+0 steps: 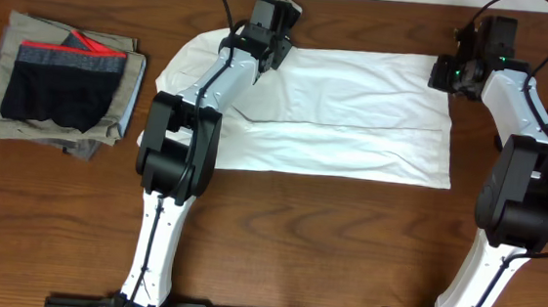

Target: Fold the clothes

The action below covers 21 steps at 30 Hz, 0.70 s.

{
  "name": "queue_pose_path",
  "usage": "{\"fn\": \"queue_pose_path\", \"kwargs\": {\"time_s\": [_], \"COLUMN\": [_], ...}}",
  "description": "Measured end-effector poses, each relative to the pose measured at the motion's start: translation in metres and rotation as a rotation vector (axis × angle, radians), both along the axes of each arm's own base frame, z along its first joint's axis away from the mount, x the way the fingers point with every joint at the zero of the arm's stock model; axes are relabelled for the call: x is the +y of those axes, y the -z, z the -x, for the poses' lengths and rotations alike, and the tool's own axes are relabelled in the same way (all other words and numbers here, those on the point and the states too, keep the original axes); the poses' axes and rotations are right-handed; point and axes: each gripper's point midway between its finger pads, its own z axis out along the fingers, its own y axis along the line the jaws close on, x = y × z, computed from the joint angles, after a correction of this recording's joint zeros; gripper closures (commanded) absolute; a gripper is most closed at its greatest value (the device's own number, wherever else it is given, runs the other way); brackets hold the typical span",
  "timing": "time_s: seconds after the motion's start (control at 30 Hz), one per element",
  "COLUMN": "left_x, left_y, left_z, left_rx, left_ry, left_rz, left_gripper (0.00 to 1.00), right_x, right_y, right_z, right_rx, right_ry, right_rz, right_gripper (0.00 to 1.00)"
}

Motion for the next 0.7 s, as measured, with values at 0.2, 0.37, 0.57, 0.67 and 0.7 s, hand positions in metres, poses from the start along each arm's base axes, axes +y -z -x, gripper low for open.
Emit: {"fn": "queue_pose_path", "kwargs": {"time_s": [0.2, 0.37, 0.57, 0.67, 0.7], "left_x": [0.007, 0.025, 0.045, 0.052, 0.053], "left_y": [-0.007, -0.003, -0.007, -0.028, -0.038], "left_z": [-0.008, -0.004, 0.014, 0.023, 0.025], "left_rx": [-0.045, -0.026, 0.032, 0.038, 0.035], "left_ry": [-0.043, -0.141, -0.276, -0.334, -0.351], "left_rz": [-0.019, -0.061, -0.077, -0.052, -0.041], "left_gripper": [0.76, 0.76, 0.68, 0.68, 0.67], "right_x": [0.0, -0.001, -0.004, -0.007, -0.008], "right_y": [0.0, 0.002, 0.005, 0.006, 0.005], "right_z": [0.001, 0.004, 0.007, 0.011, 0.012], "right_rx": [0.003, 0.02, 0.043, 0.065, 0.069], "right_ry": [0.0, 0.022, 0.075, 0.111, 0.119], "right_rz": [0.0, -0.005, -0.013, -0.009, -0.008], "right_gripper": [0.99, 0.99, 0.99, 0.99, 0.99]}}
